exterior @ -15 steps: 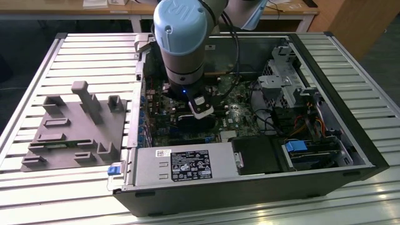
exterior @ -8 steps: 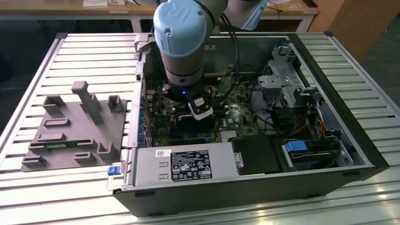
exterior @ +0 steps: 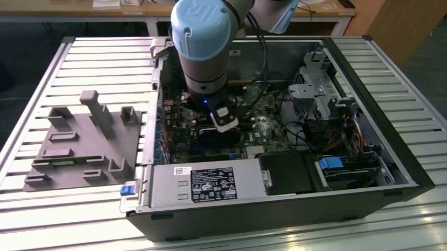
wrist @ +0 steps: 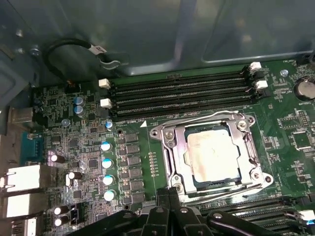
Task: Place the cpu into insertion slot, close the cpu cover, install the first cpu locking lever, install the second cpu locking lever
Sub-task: 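Install the second cpu locking lever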
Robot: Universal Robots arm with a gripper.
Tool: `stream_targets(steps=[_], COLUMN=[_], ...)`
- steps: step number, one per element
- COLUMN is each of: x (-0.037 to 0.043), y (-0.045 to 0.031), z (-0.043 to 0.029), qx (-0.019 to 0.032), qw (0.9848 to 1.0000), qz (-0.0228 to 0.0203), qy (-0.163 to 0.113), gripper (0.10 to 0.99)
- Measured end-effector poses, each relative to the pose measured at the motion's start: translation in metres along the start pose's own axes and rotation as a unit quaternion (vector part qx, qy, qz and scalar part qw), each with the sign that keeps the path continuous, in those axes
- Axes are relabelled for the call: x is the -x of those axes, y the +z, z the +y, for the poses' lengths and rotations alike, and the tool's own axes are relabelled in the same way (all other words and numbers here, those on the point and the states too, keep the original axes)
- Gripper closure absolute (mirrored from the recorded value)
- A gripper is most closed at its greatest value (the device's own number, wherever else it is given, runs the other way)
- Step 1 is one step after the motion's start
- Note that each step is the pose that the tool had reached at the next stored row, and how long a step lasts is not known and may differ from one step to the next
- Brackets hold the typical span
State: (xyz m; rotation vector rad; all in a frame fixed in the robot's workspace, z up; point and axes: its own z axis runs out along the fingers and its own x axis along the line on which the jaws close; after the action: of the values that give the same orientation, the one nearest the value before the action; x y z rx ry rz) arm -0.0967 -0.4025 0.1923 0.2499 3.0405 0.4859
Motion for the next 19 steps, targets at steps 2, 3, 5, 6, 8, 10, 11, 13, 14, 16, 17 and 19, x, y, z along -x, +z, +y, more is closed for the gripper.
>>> stream_targets(steps=[2,3,5,6,8,10,11,13,14,16,17,19], x=[0.0001,0.0001,0.0002,0.0002,0.0003,0.0013,0.0036,0.0090,0.0121,0.0189,0.0223,0.0290], y=[-0.0026,-0.0042,-0.0078,-0.0097,-0.0128,-0.0130,-0.0129,-0.0125,-0.0122,-0.0117,-0.0114,-0.0109], z=[0.0009,0.0014,0.0027,0.0033,0.0044,0.0048,0.0052,0.0060,0.0066,0.0077,0.0083,0.0094], qx=[0.0000,0.0000,0.0000,-0.0001,0.0000,0.0002,0.0001,0.0000,0.0000,0.0000,0.0000,0.0000], qw=[1.0000,1.0000,1.0000,1.0000,1.0000,1.0000,1.0000,1.0000,1.0000,1.0000,1.0000,1.0000], qz=[-0.0001,-0.0002,-0.0002,-0.0003,-0.0003,-0.0004,-0.0004,-0.0003,-0.0004,-0.0003,-0.0003,-0.0003], qy=[0.000,0.000,0.000,0.000,0.000,0.000,0.000,0.000,0.000,0.000,0.000,0.000], gripper=[0.984,0.984,0.984,0.984,0.984,0.984,0.984,0.984,0.984,0.984,0.984,0.984])
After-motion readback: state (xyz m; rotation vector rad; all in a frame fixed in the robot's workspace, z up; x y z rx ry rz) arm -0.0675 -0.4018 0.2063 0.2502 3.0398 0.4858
